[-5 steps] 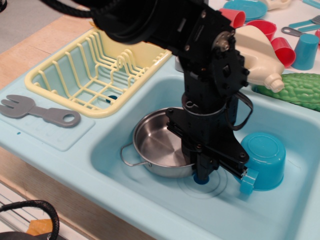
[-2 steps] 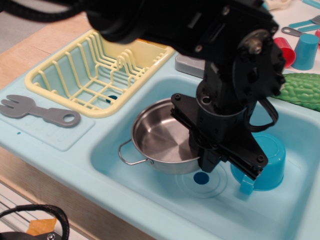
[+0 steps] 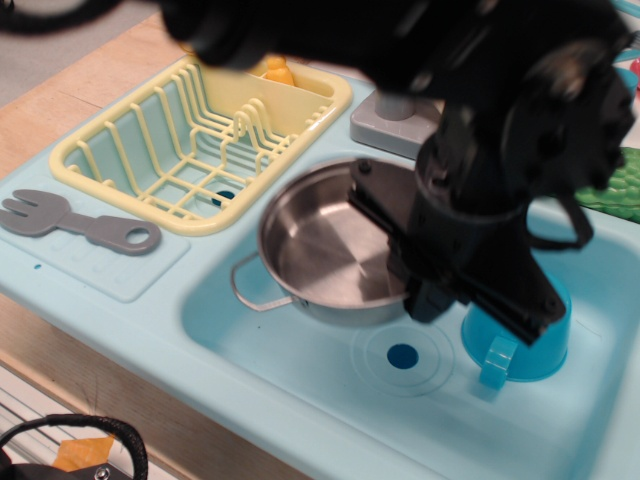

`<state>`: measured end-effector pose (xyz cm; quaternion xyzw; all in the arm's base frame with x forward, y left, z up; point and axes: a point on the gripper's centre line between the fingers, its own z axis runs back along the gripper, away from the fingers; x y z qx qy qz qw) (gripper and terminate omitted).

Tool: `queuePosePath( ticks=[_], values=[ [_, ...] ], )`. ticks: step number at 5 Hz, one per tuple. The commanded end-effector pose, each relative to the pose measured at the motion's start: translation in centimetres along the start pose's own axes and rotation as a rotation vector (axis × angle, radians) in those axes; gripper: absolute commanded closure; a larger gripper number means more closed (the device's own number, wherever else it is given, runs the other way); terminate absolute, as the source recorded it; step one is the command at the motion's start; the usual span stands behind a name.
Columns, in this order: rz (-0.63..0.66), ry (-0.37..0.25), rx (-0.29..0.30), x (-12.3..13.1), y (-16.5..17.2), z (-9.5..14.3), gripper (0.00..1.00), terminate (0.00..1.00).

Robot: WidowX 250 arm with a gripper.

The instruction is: Put pot or pan from sink into drying rack

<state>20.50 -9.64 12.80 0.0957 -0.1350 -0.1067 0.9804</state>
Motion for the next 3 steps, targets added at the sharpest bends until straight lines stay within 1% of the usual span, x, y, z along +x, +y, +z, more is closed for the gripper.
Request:
queuePosePath(
  ticks=[1,2,3],
  values=[
    [0.016,0.004,0.014,1.7,3.5,2.6,1.00,0.00],
    [0.026,0.006,0.016,1.3,6.2,2.8,1.00,0.00],
    [0.051,0.001,-0.002,0.7,8.8,2.4,1.00,0.00]
  ],
)
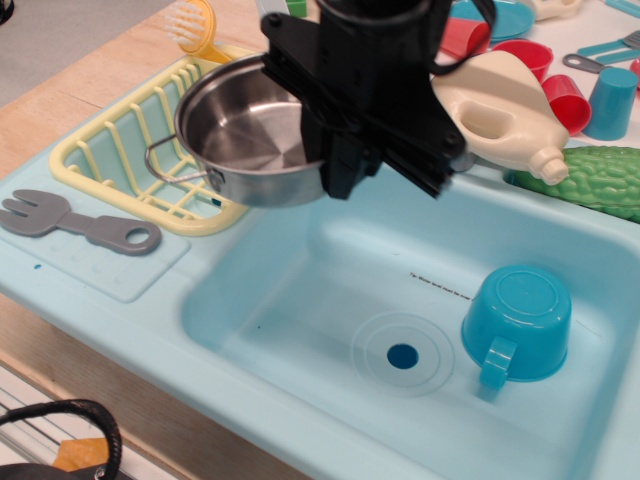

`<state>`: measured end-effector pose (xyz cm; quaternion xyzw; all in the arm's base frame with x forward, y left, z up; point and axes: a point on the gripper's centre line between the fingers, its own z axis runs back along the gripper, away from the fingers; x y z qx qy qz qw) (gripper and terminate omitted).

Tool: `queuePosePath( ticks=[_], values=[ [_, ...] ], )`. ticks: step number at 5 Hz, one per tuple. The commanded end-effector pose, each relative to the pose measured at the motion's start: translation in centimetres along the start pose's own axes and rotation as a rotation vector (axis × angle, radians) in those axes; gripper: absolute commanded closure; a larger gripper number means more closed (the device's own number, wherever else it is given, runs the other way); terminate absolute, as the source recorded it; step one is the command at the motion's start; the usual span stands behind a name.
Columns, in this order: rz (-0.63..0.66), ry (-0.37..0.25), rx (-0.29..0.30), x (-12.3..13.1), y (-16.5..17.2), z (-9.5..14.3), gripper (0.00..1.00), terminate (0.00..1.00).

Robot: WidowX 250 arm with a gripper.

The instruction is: Put pot or pan from sink into drying rack

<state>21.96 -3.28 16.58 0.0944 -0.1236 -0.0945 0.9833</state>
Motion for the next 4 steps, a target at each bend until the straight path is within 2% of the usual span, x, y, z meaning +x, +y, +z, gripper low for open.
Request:
queuePosePath(
  ticks=[1,3,4],
  values=[
    [0.024,-0.010,-0.037,0.0,5.4,-0.9,1.00,0.00],
    [-0.024,-0.035,-0.085,0.9,10.7,-2.1,1.00,0.00],
    [-0.053,-0.043,-0.148,0.9,11.1,-3.4,0.00,0.00]
  ],
)
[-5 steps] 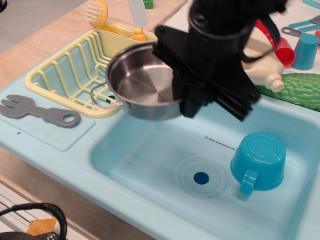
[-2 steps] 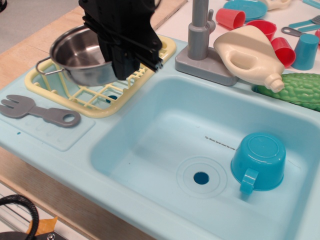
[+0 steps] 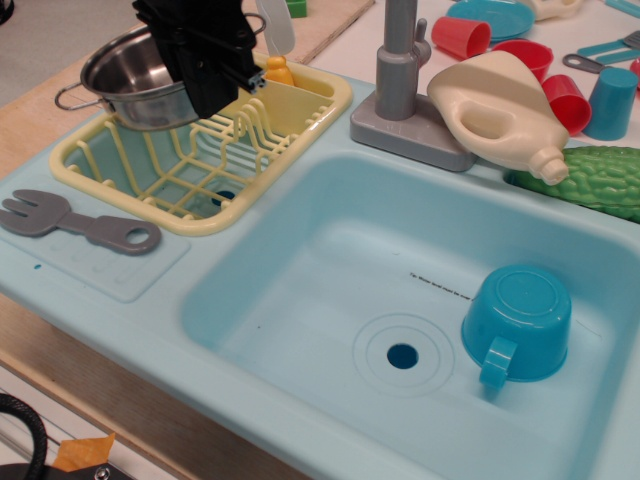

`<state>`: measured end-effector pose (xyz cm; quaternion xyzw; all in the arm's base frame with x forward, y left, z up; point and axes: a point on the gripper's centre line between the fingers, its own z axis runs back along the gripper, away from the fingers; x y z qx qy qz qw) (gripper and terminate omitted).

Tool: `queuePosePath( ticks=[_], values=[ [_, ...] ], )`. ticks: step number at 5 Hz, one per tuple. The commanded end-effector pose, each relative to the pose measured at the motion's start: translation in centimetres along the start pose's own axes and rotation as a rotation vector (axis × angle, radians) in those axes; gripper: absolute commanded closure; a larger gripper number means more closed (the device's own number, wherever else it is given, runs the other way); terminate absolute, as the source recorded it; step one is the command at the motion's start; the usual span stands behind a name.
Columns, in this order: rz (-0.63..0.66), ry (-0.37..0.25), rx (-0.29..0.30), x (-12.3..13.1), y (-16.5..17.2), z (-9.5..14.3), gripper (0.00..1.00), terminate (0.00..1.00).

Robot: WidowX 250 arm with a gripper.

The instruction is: Put pot or pan from sink into drying rack

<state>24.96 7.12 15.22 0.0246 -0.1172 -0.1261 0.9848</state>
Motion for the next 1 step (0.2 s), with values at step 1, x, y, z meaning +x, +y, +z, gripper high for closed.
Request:
queuePosePath(
  ticks=[1],
  values=[
    [-0.010,-0.036,0.000,0.52,0.82,0.46,0.00,1.00]
  ],
)
